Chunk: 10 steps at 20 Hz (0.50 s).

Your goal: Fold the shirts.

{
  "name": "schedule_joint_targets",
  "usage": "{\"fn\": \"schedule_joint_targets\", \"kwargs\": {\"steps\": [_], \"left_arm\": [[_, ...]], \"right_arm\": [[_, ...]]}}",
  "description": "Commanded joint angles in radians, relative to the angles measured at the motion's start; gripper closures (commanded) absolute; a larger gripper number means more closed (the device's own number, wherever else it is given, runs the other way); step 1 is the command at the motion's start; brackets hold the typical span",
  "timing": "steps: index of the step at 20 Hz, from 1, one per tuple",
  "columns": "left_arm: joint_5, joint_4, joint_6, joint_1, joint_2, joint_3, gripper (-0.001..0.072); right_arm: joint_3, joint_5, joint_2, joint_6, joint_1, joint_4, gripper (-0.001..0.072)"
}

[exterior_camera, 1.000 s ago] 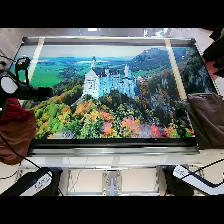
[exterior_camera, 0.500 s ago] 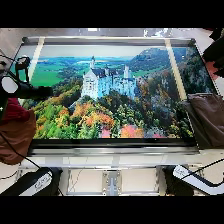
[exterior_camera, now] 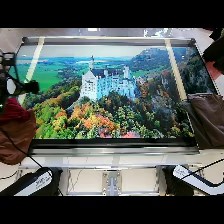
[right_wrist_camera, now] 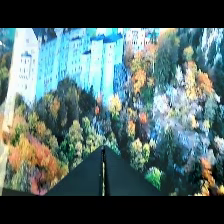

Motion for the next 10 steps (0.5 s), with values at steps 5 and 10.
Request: {"fn": "schedule_joint_targets", "kwargs": {"steps": [5, 10], "left_arm": [[0.039, 0.030, -0.433, 0.534, -0.022, 0.001, 0.0104], [0.106, -0.330, -0.431, 0.779, -0.140, 0.001, 0.0103]], "right_arm": [[0.000, -0.192, 0.000, 0.019, 0.001, 0.088, 0.0493], [0.000, -0.191, 0.000, 0.025, 0.001, 0.200, 0.0362]]}}
